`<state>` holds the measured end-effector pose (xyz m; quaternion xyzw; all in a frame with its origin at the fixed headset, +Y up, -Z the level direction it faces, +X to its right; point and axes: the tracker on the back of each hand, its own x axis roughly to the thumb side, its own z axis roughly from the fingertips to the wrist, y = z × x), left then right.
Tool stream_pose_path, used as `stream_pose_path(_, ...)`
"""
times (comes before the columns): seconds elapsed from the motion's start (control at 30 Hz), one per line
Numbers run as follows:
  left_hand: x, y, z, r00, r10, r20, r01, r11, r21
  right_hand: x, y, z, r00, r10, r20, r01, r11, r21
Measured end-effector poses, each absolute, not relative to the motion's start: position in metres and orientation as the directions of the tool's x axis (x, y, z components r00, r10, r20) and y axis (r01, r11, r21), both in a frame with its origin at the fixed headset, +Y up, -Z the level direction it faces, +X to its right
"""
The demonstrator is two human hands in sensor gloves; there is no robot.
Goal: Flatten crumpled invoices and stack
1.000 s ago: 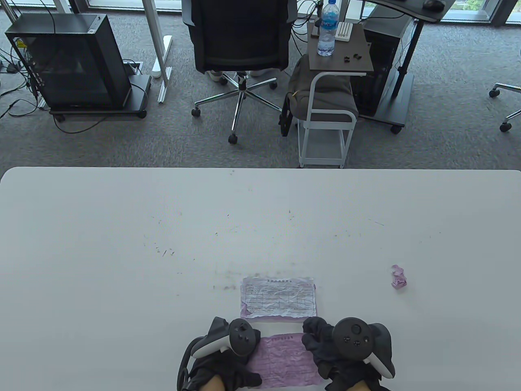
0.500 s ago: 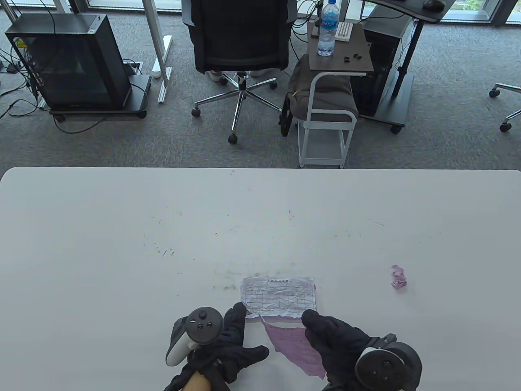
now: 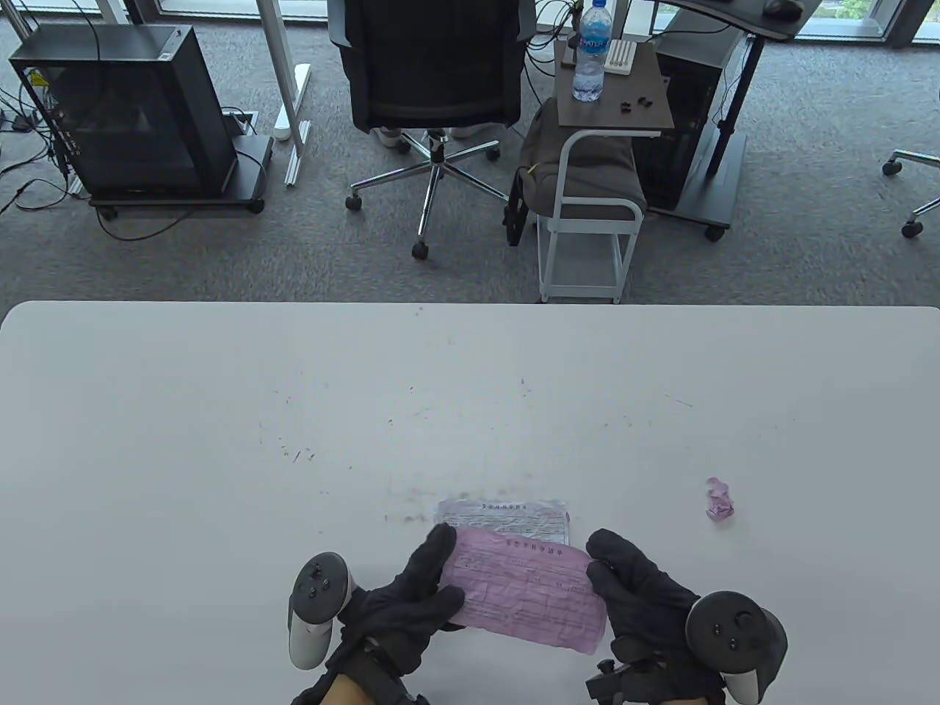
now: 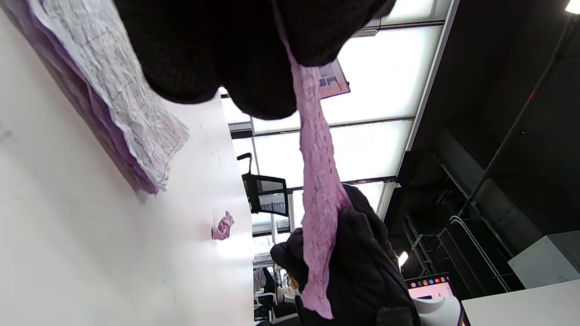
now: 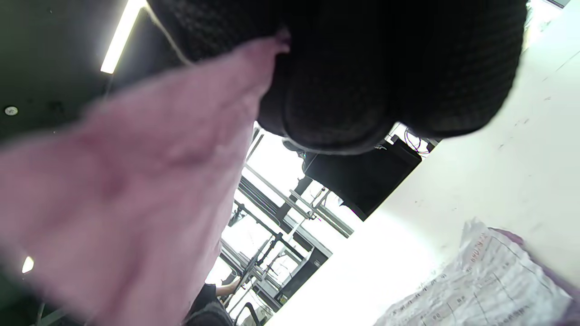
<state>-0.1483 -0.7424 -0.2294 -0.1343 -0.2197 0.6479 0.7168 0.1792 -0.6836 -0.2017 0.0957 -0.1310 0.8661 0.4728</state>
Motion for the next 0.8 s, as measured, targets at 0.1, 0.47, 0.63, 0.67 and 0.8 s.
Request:
stream_pose_path(0.1,-0.145,-0.731,-0.228,0.238,0.934,0.266,-0.842,0.335,-0.422,0.175,-0.68,-0.202,-0.576,0.766,0.286,-0.809,-0.584,-0.064)
stream_pose_path(0.47,-0.141,-0.725,-0.223,0.488,0.806,0.336,-0.716,0.589,-0.373,0.147,-0.661,-0.217,-0.754,0.608,0.248,-0.623,-0.782,0.023)
stream_pose_path(0.63,-0.14,-0.726,-0.229,0.522,0.822,0.228,-0.7,0.565,-0.436,0.143,-0.67,-0.248,-0.836,0.491,0.244,-0.493,-0.868,0.056)
stream_pose_path(0.67,-0.139,-0.725,-0.23,0.524,0.824,0.217,-0.699,0.562,-0.442,0.143,-0.671,-0.254,-0.84,0.487,0.24,-0.487,-0.871,0.064)
stream_pose_path(0.8,-0.137,-0.722,-0.246,0.576,0.792,0.201,-0.655,0.594,-0.467,0.142,-0.681,-0.286,-0.86,0.467,0.207,-0.45,-0.884,0.124)
